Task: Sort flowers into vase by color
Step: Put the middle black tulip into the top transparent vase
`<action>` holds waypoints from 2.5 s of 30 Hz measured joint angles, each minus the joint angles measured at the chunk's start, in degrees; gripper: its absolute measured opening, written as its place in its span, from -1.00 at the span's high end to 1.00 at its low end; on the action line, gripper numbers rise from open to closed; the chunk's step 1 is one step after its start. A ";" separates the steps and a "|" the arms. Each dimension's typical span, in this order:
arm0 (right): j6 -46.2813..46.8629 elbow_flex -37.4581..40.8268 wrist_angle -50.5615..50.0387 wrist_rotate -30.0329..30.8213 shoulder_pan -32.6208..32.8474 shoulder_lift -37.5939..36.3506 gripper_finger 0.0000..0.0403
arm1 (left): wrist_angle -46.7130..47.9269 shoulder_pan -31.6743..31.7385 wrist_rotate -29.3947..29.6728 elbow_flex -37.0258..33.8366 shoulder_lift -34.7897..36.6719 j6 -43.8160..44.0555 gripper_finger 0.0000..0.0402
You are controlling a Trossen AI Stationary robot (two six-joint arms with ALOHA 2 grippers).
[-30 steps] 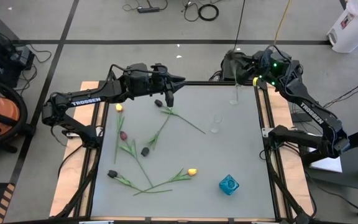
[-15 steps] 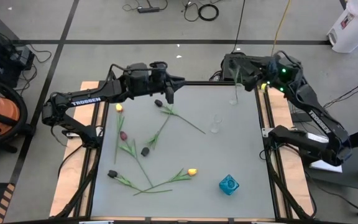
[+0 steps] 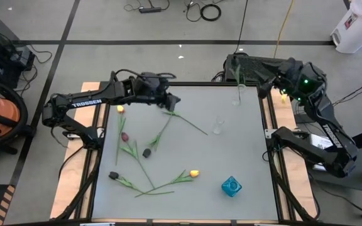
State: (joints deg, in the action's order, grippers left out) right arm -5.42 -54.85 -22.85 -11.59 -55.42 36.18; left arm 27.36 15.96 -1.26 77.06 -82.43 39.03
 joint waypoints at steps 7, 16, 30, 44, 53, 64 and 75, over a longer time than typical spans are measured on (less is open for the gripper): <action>2.25 0.00 -0.11 -2.50 0.02 -0.32 -0.16 | 11.89 -3.74 0.00 -0.02 0.04 12.33 0.52; 1.56 0.00 -0.26 -3.94 0.02 -0.13 -0.16 | 27.52 -12.28 0.01 -0.02 -0.13 27.00 0.52; 1.54 0.00 -0.46 -6.97 0.03 -0.04 -0.16 | 36.14 -18.52 3.05 -2.57 -6.52 36.82 0.52; 1.59 0.00 -2.69 -8.47 0.02 -0.17 -0.16 | 34.78 -19.30 1.73 -2.58 -19.74 31.54 0.49; 1.67 0.00 -2.77 -9.86 0.02 -0.17 -0.16 | 33.18 -16.80 3.14 -2.54 -22.03 27.84 0.13; 1.60 0.00 -2.78 -9.82 0.02 -0.17 -0.16 | 31.23 -12.08 6.88 -2.49 -22.35 21.18 0.03; 1.65 0.00 -2.82 -9.73 0.00 -0.17 -0.16 | 29.41 -10.85 3.33 -2.51 -27.99 17.03 0.03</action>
State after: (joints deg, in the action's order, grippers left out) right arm -3.77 -54.85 -25.67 -21.32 -55.42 36.01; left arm 56.76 5.10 2.07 74.55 -110.42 56.05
